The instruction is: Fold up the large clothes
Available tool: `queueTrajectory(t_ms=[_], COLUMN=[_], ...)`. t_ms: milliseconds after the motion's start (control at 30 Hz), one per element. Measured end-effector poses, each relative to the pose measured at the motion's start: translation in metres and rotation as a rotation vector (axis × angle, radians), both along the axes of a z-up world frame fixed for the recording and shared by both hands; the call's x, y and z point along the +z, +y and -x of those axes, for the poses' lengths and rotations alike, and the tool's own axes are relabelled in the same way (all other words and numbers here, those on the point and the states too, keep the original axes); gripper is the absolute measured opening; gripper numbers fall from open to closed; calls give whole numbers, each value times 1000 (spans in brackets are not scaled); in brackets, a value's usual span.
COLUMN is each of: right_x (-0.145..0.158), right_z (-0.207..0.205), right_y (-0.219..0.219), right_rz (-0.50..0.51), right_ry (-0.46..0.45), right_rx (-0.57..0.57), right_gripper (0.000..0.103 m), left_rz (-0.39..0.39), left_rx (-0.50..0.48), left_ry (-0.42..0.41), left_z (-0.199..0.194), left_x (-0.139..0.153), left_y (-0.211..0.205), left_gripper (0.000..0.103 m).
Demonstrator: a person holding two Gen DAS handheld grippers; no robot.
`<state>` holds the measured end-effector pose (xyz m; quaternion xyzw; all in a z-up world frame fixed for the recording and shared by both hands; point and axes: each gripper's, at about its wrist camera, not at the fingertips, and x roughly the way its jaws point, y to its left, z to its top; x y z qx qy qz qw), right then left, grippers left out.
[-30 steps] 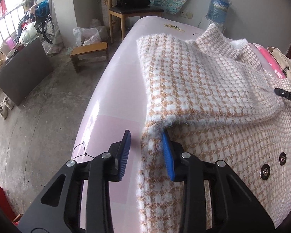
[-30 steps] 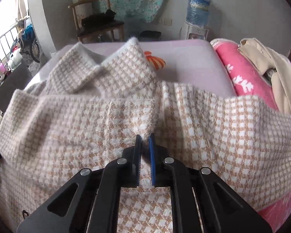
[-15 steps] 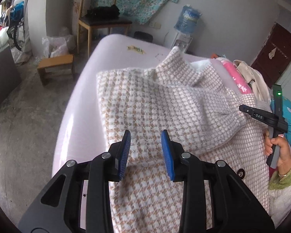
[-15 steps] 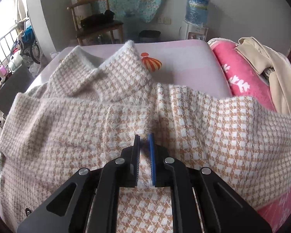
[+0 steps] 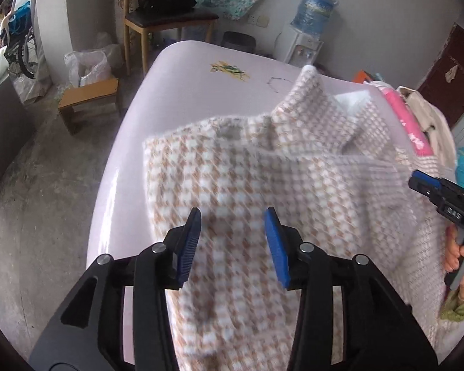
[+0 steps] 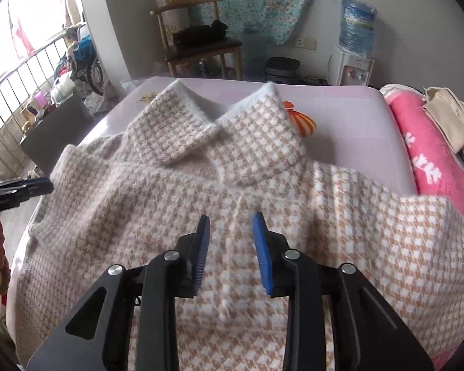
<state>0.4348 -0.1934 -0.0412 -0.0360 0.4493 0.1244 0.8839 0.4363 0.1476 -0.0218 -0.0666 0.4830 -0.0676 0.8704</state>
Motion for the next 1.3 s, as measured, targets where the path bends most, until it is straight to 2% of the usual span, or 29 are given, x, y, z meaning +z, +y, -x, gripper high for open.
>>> queueTrajectory(t_ms=[67, 133, 200, 300, 333, 433, 500, 600, 700, 800, 900, 967, 1000, 1067, 1133, 1200, 1233, 1267, 1300], right_x=[-20, -20, -11, -4, -8, -20, -12, 10, 12, -11, -14, -9, -4, 5, 12, 14, 15, 15, 18], right_z=[-15, -17, -13, -9, -10, -17, -14, 9, 26, 26, 33, 38, 42, 49, 51, 51, 52, 48, 49], right_y=[-6, -22, -26, -17, -14, -11, -8, 6, 27, 49, 51, 43, 39, 31, 25, 22, 19, 14, 12], right_rz=[41, -57, -71, -26, -5, 32, 51, 24, 16, 103, 136, 132, 127, 113, 105, 95, 95, 87, 80], right_ry=[54, 79, 87, 52, 55, 72, 86, 30, 7, 39, 40, 62, 59, 35, 14, 13, 14, 13, 8], right_rx=[-44, -59, -84, -56, -60, -70, -99, -51, 12, 37, 27, -2, -12, -20, -42, -62, -76, -80, -81], right_gripper=[37, 38, 39, 48, 52, 56, 56, 56, 57, 58, 58, 58, 58, 58, 58, 58, 58, 58, 58], left_rz=[-29, 8, 25, -5, -21, -54, -70, -106, -134, -167, -276, -271, -256, -227, -244, -262, -295, -314, -307], left_rx=[34, 41, 51, 61, 72, 136, 151, 105, -1, -94, -109, -91, -98, -114, -127, -146, -155, -151, -156], left_ry=[40, 26, 19, -40, -34, 51, 33, -67, -140, -100, -8, -35, -34, -81, -106, -75, -47, -61, -83], left_z=[-17, -18, -15, -13, -16, -29, -24, -1, 19, 18, 11, 15, 15, 17, 12, 2, -4, -6, -4], left_x=[-18, -16, -8, 3, 1, -21, -14, 12, 27, 14, -21, -19, -15, -2, 4, -4, -13, -16, -14], left_y=[6, 12, 17, 19, 19, 25, 23, 5, -30, -68, -90, -89, -90, -95, -107, -124, -132, -137, -141], left_gripper=[42, 42, 42, 56, 59, 70, 69, 72, 78, 79, 81, 81, 80, 80, 80, 80, 80, 80, 75])
